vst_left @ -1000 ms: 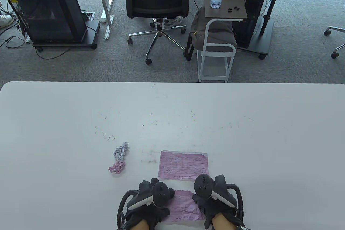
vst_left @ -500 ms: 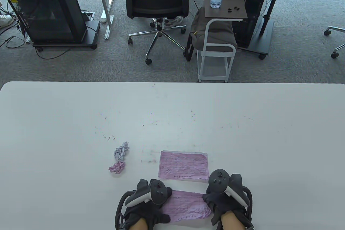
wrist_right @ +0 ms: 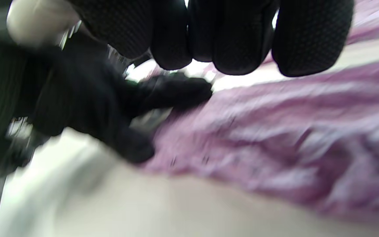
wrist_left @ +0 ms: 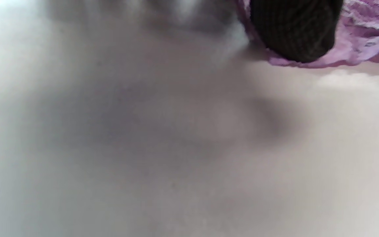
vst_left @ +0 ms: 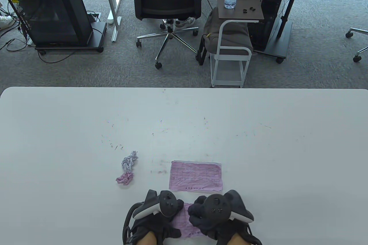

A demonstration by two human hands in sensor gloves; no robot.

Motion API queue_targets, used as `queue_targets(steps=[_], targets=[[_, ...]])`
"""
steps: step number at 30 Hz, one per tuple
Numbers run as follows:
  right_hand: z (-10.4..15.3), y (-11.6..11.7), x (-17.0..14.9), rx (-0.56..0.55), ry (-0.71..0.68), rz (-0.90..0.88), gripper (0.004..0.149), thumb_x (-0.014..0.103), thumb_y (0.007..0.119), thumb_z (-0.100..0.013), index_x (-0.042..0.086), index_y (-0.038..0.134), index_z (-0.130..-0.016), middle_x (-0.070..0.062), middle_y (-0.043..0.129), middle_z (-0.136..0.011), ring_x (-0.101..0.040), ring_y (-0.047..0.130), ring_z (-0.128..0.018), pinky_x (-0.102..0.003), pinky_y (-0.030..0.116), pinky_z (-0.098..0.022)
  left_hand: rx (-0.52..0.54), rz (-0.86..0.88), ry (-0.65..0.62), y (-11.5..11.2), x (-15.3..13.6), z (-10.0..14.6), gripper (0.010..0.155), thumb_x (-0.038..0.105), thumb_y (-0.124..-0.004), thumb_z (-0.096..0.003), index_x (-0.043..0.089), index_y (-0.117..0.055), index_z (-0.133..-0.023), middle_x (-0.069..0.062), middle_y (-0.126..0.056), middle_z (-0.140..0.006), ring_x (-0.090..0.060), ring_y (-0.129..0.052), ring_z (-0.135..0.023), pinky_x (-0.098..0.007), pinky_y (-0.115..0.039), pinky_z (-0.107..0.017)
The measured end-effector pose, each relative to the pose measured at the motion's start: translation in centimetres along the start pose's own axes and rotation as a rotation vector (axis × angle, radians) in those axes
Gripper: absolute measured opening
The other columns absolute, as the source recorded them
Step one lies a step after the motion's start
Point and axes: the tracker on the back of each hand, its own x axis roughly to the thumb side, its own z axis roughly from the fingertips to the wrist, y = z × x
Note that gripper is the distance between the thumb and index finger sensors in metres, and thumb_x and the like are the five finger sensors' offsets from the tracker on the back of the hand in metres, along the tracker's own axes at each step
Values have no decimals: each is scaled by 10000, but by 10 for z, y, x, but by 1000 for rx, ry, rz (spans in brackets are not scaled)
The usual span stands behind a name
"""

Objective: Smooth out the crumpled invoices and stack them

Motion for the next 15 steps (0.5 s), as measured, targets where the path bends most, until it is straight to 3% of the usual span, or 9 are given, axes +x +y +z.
queue_targets(steps=[4, 6, 8, 15], targets=[[-16, 27, 20, 188, -45, 146, 390, 352, 750, -569, 145, 727, -900, -193, 585, -1037, -423, 733, -825, -605, 776, -515, -1, 1, 2, 0, 0, 0, 861, 505, -804, -477, 391, -193, -1073, -114, 118, -1045, -591, 114, -903, -734, -163, -618], [-17, 25, 20, 176, -21, 179, 388, 371, 749, -566, 164, 703, -891, -167, 610, -1035, -390, 723, -823, -583, 780, -515, -2, -1, 5, 1, 0, 0, 857, 495, -807, -482, 393, -193, -1071, -109, 117, -1045, -586, 113, -906, -731, -166, -620], [-16, 26, 12, 206, 34, 95, 398, 398, 747, -570, 167, 732, -894, -152, 637, -1017, -371, 723, -814, -578, 753, -519, -4, 6, 7, 1, 0, 0, 863, 489, -814, -478, 395, -193, -1071, -106, 119, -1045, -581, 116, -906, -728, -164, -620], [-8, 19, -5, 241, 217, 84, 331, 470, 751, -562, 214, 858, -743, -64, 782, -866, -332, 830, -682, -617, 730, -496, 1, 13, 15, 1, 0, 0, 862, 491, -813, -474, 402, -196, -1069, -95, 119, -1047, -571, 119, -913, -728, -160, -621]])
